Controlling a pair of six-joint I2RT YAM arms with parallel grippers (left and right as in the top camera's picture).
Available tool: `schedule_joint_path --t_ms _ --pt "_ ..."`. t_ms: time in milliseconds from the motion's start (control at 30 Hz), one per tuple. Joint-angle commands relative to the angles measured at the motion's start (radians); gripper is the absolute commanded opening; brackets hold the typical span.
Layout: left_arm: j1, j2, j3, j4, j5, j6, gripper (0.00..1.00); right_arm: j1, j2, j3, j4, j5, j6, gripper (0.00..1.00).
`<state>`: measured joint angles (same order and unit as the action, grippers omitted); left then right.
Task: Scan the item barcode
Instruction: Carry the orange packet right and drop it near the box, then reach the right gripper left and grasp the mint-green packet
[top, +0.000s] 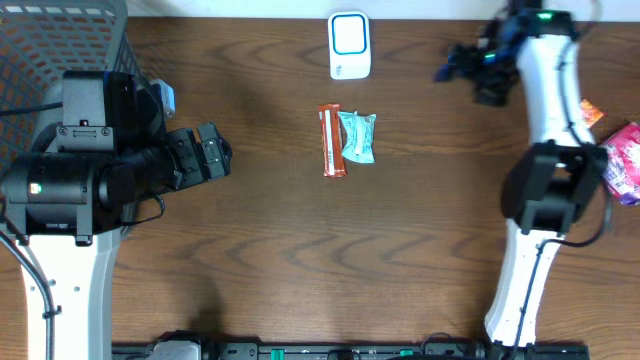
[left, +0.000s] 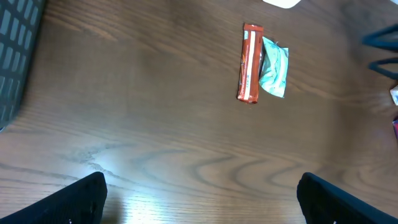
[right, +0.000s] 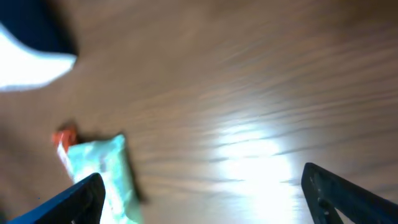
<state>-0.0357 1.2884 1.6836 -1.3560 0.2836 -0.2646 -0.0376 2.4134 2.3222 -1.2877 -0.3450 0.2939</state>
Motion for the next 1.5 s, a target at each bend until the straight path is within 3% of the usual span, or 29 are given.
schedule_joint_path --t_ms 0,100,267,533,667,900,1000,1067,1467 --pt "-0.003 0.0 0.016 0.0 0.004 0.01 0.98 0.089 -0.025 -0.077 0.019 -0.043 -0.022 0.96" --pt "-0.003 0.0 0.016 0.0 0.004 0.01 0.98 0.147 -0.025 -0.159 0.092 -0.053 -0.018 0.87" --pt "-0.003 0.0 0.016 0.0 0.004 0.01 0.98 0.212 -0.025 -0.297 0.225 -0.145 -0.014 0.81" --pt "-0.003 0.0 0.016 0.0 0.004 0.01 0.98 0.265 -0.025 -0.383 0.275 -0.144 -0.003 0.7" --pt "-0.003 0.0 0.016 0.0 0.004 0.01 0.98 0.285 -0.025 -0.391 0.275 -0.143 -0.01 0.56" --pt "-0.003 0.0 0.016 0.0 0.004 0.01 0.98 0.329 -0.025 -0.403 0.271 -0.148 -0.048 0.57" --pt "-0.003 0.0 0.016 0.0 0.004 0.01 0.98 0.343 -0.025 -0.403 0.267 -0.147 -0.048 0.36" --pt "-0.003 0.0 0.016 0.0 0.004 0.01 0.98 0.348 -0.025 -0.403 0.264 -0.135 -0.048 0.01" --pt "-0.003 0.0 0.016 0.0 0.004 0.01 0.98 0.307 -0.182 -0.395 0.249 -0.018 -0.083 0.01"
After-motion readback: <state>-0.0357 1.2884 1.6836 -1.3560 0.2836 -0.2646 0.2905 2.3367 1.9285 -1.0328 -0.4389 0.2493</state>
